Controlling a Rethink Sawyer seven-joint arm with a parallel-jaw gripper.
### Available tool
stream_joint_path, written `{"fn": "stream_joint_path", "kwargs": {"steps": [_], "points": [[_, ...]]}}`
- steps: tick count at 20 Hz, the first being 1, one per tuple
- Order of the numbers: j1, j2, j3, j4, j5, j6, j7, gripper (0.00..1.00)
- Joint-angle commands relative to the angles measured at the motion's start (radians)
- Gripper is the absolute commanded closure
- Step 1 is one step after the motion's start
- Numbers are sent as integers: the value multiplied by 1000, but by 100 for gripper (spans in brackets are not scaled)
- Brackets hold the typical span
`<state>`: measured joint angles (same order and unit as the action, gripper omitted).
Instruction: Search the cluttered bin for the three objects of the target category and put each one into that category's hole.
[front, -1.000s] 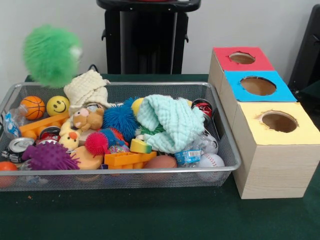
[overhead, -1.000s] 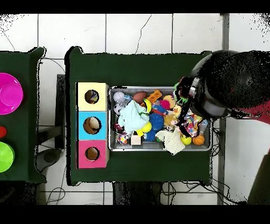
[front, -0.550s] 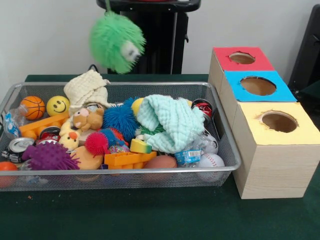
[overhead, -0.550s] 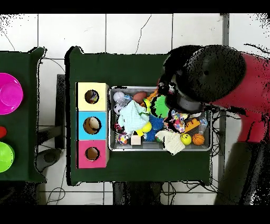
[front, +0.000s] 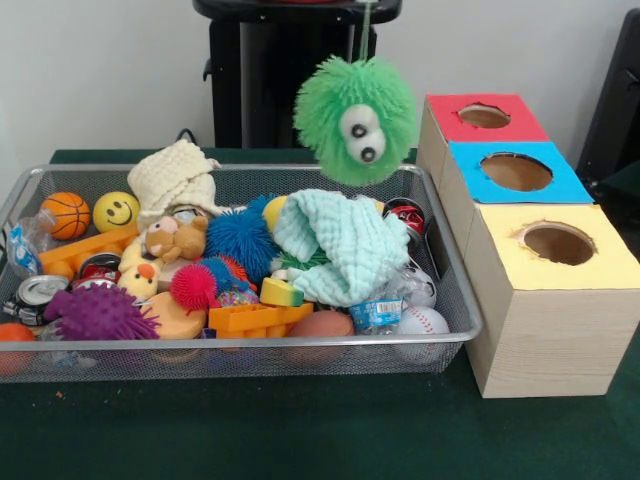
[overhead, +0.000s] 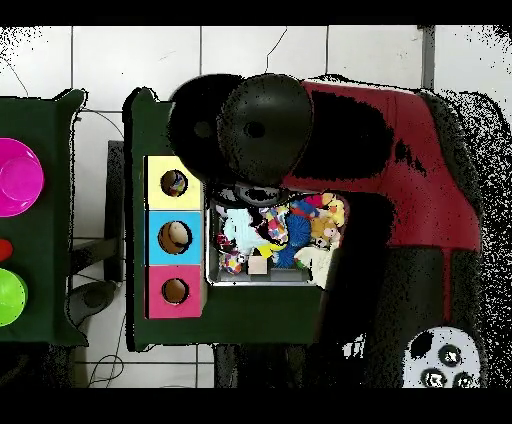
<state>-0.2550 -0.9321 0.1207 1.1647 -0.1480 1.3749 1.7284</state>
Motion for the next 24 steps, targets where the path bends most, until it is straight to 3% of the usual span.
{"fn": "stream_joint_path", "kwargs": {"steps": [1, 7, 14, 17, 24], "points": [[-84, -57, -9, 195, 51, 0, -31, 100], [-221, -76, 15, 252, 35, -53, -253, 100], [-380, -31, 107, 210, -31, -60, -451, 100], [-413, 6, 146, 174, -57, -73, -469, 100], [-343, 47, 164, 116, -95, -73, -297, 100]]}}
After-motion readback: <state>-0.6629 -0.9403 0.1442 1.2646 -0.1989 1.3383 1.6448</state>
